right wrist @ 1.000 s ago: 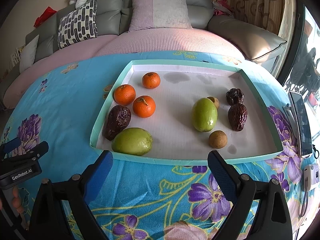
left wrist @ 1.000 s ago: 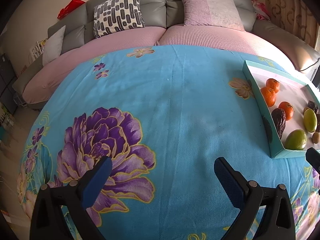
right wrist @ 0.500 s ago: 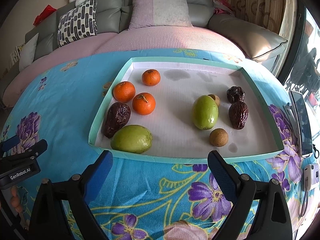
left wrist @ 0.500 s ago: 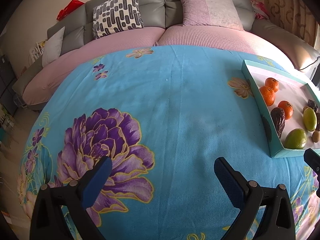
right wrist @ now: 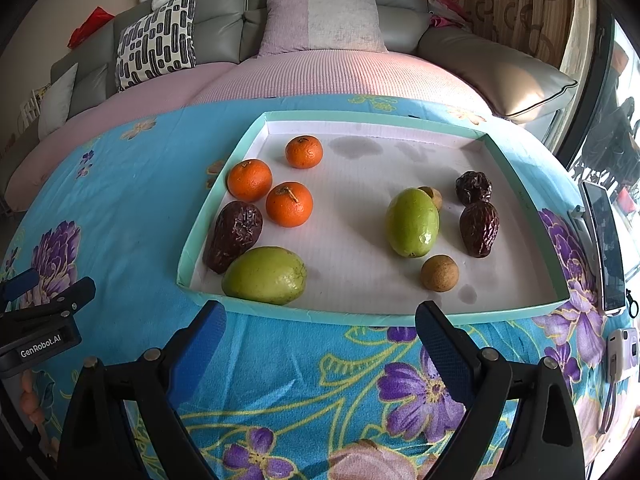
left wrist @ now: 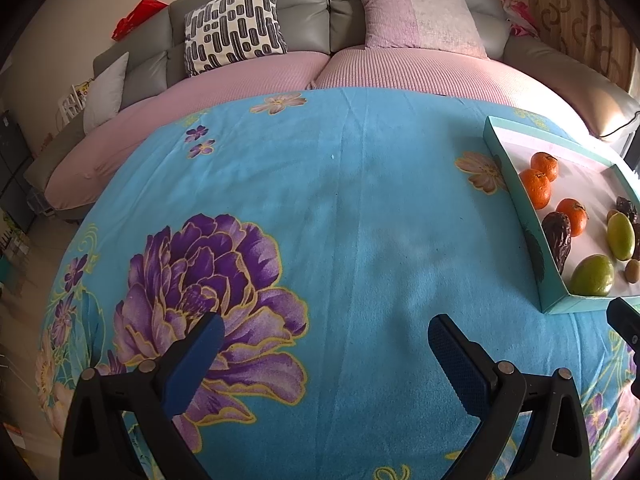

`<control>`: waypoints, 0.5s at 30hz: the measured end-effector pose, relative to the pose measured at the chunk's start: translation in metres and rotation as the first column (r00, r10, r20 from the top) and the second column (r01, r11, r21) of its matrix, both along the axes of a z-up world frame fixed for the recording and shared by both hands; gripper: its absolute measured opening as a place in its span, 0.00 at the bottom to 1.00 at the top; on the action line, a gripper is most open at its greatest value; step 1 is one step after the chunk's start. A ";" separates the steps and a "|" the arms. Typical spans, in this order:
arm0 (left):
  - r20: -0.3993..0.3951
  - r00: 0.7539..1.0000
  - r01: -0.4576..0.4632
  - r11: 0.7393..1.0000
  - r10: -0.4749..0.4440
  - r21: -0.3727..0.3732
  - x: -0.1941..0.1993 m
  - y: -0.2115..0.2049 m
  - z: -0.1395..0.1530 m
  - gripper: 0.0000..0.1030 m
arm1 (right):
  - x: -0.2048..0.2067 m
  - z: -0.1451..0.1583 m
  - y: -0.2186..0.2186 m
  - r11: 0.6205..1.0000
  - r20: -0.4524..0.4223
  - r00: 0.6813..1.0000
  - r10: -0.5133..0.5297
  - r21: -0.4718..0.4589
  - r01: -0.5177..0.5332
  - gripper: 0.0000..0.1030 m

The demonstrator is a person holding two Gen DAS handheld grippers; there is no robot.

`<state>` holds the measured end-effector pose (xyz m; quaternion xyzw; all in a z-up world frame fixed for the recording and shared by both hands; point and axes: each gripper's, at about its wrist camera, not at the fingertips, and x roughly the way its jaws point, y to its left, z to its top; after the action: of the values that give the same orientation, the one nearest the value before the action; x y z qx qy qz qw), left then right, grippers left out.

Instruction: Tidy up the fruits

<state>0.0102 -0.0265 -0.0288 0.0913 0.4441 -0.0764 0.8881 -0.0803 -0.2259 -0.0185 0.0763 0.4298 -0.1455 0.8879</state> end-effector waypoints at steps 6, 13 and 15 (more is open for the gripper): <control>-0.004 1.000 0.001 1.000 -0.001 0.003 0.000 0.000 0.000 1.00 | 0.000 0.000 0.000 1.000 -0.003 1.000 0.001 0.000 -0.001 0.93; -0.003 1.000 -0.002 1.000 0.002 0.004 -0.001 0.000 0.000 1.00 | 0.000 -0.001 0.001 1.000 -0.007 1.000 0.002 0.000 -0.002 0.93; 0.000 1.000 -0.002 1.000 0.002 0.004 -0.003 0.000 0.001 1.00 | 0.001 -0.001 0.001 1.000 -0.009 1.000 0.004 0.000 -0.004 0.93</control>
<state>0.0077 -0.0262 -0.0281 0.0928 0.4441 -0.0746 0.8880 -0.0794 -0.2250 -0.0194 0.0747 0.4337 -0.1444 0.8863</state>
